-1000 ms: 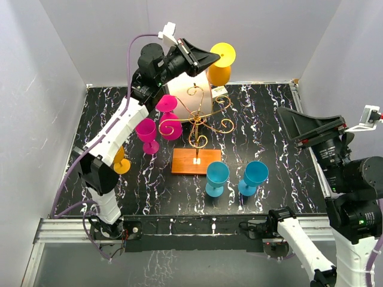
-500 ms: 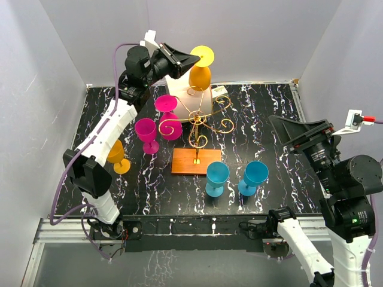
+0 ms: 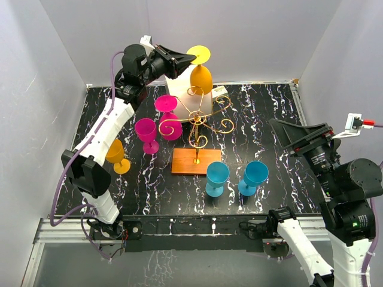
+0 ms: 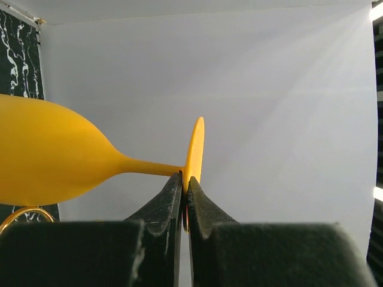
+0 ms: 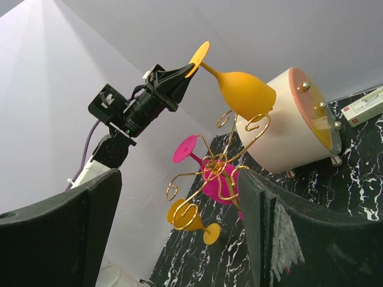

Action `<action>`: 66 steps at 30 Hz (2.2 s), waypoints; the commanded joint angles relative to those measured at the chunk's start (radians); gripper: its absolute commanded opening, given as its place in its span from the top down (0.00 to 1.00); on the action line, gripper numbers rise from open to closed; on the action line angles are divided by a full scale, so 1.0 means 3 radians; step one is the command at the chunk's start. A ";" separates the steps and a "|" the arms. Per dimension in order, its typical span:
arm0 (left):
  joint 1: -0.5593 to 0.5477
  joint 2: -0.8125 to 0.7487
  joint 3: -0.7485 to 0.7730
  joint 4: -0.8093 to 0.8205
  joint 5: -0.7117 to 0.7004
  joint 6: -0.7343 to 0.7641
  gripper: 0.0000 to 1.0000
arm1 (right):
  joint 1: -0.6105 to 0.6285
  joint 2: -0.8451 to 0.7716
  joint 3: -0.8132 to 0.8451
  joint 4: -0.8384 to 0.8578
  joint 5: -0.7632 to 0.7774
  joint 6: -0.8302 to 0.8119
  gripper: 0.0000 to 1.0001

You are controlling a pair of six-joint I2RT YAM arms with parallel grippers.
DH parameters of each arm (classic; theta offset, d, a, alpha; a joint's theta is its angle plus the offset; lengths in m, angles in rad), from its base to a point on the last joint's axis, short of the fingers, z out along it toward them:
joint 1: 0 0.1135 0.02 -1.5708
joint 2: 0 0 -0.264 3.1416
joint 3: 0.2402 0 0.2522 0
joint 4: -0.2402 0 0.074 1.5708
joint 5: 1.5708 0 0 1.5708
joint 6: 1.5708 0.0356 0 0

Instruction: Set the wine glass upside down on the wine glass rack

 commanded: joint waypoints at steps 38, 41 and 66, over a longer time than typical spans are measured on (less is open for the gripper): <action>0.0162 -0.0686 -0.0825 -0.0195 -0.0218 -0.0376 1.00 | 0.0002 -0.0058 -0.0001 0.0001 0.0115 0.0151 0.25; 0.0162 -0.0678 -0.0850 -0.0196 -0.0217 -0.0376 1.00 | 0.0000 -0.0057 0.0005 0.0003 0.0115 0.0150 0.25; 0.0070 -0.1026 -0.1273 -0.0132 -0.0289 -0.0201 1.00 | 0.0002 -0.0083 -0.0315 0.0146 0.0070 0.0357 0.25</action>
